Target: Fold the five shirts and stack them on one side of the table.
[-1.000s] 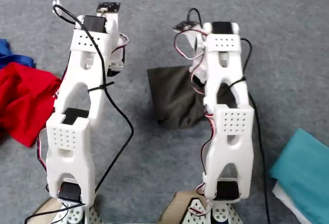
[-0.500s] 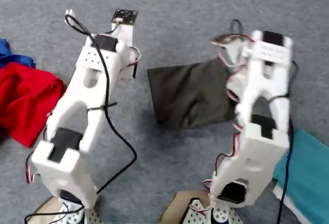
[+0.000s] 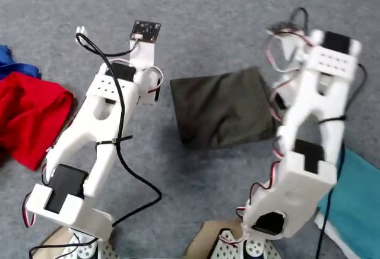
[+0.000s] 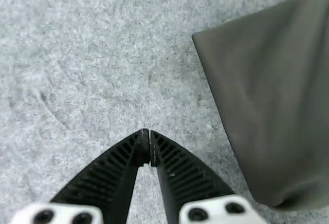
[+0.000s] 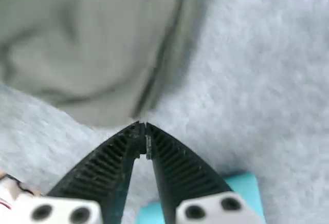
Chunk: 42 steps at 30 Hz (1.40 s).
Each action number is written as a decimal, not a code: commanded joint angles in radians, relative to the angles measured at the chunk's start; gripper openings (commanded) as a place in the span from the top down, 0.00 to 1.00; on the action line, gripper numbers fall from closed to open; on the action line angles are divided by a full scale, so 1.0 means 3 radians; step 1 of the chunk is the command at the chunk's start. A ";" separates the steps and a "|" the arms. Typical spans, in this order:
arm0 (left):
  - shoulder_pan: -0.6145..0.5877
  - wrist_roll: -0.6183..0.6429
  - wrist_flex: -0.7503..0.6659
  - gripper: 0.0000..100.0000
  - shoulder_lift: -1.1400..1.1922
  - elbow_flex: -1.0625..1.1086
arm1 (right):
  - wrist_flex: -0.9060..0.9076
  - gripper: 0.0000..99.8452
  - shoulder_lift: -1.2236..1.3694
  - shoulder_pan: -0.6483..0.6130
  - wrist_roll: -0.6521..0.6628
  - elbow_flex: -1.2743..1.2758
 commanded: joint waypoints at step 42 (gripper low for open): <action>0.0522 0.1263 -0.0179 0.77 0.1455 -0.1442 | -0.0716 0.99 -0.0841 0.0079 -0.0297 0.1383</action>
